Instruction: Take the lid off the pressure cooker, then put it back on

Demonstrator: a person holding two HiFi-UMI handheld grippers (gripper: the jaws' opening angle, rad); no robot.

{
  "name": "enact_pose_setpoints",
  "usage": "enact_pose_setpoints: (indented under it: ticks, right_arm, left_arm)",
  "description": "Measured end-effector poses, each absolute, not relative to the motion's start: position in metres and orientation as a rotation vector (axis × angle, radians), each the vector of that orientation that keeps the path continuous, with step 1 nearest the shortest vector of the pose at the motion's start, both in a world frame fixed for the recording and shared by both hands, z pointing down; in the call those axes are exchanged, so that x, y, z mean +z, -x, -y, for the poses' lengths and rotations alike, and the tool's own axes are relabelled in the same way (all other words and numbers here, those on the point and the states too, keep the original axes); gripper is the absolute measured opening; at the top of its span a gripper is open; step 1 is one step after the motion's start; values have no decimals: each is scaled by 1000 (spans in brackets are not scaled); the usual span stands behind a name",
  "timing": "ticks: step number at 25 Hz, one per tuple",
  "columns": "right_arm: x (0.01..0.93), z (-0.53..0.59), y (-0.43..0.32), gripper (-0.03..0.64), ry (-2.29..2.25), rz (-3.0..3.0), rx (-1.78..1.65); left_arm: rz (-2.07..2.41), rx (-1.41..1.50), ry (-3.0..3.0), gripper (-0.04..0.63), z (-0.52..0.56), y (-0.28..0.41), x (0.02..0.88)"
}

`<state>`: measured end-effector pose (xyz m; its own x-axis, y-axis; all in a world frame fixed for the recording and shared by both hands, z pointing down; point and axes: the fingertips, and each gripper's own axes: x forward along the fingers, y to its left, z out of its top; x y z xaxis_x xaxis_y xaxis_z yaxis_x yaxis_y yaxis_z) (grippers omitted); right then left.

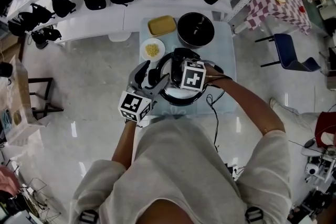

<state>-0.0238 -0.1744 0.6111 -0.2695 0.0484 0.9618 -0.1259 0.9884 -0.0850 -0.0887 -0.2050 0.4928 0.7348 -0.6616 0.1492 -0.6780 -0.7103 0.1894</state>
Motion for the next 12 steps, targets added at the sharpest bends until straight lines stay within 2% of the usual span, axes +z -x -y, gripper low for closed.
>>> enact_pose_setpoints:
  ticks: [12]
  right_arm:
    - [614,184,21,272,-215,1808,298]
  left_arm:
    - [1025,110,-2734,322,207,90,490]
